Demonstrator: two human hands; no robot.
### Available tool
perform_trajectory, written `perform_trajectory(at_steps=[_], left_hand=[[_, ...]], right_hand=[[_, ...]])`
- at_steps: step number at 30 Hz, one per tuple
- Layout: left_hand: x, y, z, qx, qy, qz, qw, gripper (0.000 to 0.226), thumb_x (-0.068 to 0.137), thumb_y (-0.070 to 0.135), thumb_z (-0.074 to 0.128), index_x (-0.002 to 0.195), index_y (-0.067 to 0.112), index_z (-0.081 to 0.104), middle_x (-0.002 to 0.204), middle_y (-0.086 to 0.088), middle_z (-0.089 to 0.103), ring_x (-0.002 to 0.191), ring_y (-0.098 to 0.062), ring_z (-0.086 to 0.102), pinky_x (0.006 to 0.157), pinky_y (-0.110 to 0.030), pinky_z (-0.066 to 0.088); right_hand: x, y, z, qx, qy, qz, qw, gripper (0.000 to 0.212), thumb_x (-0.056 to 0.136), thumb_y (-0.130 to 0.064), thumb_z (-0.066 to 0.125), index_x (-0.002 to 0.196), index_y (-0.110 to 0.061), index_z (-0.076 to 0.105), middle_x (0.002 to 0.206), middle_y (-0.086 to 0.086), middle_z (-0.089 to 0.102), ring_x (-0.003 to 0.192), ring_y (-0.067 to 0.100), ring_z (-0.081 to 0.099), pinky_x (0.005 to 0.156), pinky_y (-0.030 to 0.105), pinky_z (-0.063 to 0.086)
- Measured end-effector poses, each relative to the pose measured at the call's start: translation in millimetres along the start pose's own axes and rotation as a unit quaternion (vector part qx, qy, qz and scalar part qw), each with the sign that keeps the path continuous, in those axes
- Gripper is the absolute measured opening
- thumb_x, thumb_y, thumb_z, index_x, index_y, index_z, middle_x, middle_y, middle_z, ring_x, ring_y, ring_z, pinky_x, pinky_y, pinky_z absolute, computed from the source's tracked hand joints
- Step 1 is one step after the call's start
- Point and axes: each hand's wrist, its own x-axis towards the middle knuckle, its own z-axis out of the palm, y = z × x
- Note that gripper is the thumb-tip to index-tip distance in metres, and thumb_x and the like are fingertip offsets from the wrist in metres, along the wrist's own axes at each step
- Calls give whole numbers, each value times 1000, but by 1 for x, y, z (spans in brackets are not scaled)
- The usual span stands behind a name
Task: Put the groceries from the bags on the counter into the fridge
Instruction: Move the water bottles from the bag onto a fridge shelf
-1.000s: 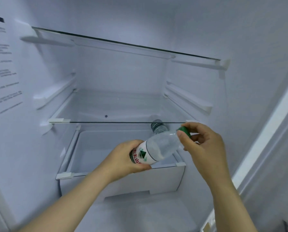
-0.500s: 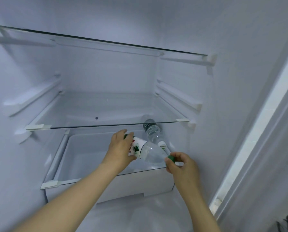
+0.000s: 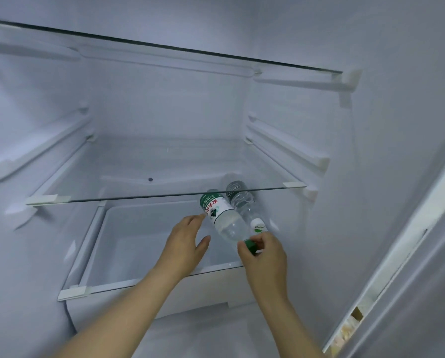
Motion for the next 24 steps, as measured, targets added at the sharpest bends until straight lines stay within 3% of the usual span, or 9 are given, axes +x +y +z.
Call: perform_trajectory(at_steps=[3, 8, 20, 24], left_hand=[[-1, -2, 2, -1, 0, -6, 1000, 56, 92, 29, 58, 142, 13, 40, 142, -4, 45, 131, -22, 41, 107, -26, 29], [-1, -5, 4, -4, 10, -8, 1000, 53, 92, 29, 58, 139, 11, 43, 140, -5, 46, 130, -20, 41, 105, -21, 27], [0, -7, 5, -14, 20, -15, 1000, 47, 92, 26, 58, 135, 10, 47, 135, -5, 51, 125, -19, 45, 102, -19, 29], [0, -5, 2, -31, 14, -29, 999, 47, 91, 24, 59, 134, 9, 48, 134, -6, 51, 124, -19, 47, 101, -19, 30]], right_hand=[[12, -4, 15, -28, 12, -8, 999, 18, 84, -26, 70, 91, -14, 58, 91, -1, 59, 79, 10, 56, 60, 8, 38], [28, -8, 39, -66, 37, -12, 997, 20, 85, -26, 67, 93, -11, 58, 94, 3, 56, 78, 16, 55, 66, 23, 43], [34, -8, 53, -92, 59, -2, 994, 24, 87, -32, 65, 98, -11, 57, 97, 4, 57, 79, 16, 54, 66, 23, 41], [32, -12, 46, -35, 31, 34, 998, 34, 87, -34, 68, 111, -13, 57, 102, 2, 60, 88, 14, 56, 71, 22, 43]])
